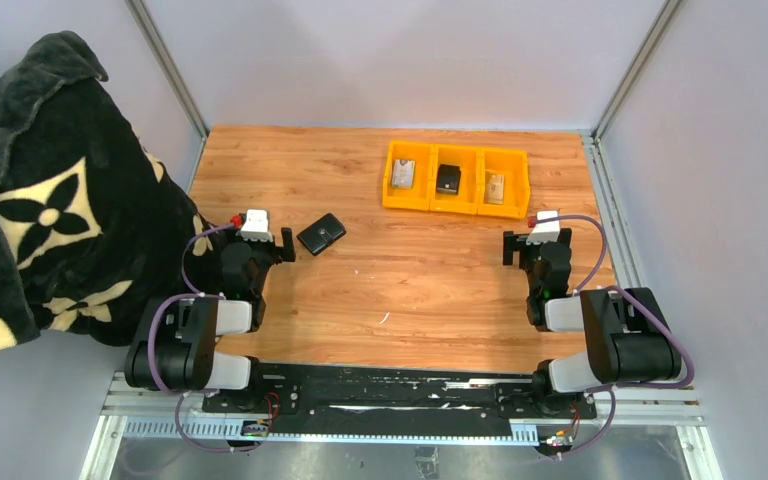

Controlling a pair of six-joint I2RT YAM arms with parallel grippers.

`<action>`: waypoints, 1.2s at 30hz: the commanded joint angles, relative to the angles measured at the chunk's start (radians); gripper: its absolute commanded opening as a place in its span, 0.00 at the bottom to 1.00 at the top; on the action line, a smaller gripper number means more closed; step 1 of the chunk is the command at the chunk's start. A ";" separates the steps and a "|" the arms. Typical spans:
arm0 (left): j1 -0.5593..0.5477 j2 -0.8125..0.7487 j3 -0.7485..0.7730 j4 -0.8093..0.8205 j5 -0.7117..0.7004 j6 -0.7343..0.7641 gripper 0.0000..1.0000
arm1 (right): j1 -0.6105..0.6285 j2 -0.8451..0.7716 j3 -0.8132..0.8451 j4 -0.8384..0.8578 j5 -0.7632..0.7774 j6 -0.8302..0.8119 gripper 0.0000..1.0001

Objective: Take the credit cards out of the card holder
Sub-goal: Move the storage box to the center of the board.

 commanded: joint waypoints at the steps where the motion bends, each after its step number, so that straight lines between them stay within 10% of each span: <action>1: 0.000 0.006 0.010 0.017 -0.009 0.009 1.00 | -0.006 0.002 -0.004 -0.007 -0.002 -0.006 1.00; 14: 0.000 -0.003 0.017 0.002 -0.002 0.016 1.00 | -0.002 -0.004 0.003 0.005 0.151 0.045 1.00; 21: 0.002 -0.105 0.343 -0.612 0.032 0.027 1.00 | 0.006 -0.256 0.316 -0.714 0.264 0.225 1.00; 31: 0.002 -0.121 0.695 -1.201 0.261 -0.015 1.00 | -0.030 -0.244 0.494 -0.661 -0.224 0.532 1.00; 36: -0.002 -0.136 0.751 -1.319 0.355 -0.023 1.00 | 0.027 0.025 0.851 -1.019 -0.188 0.398 0.97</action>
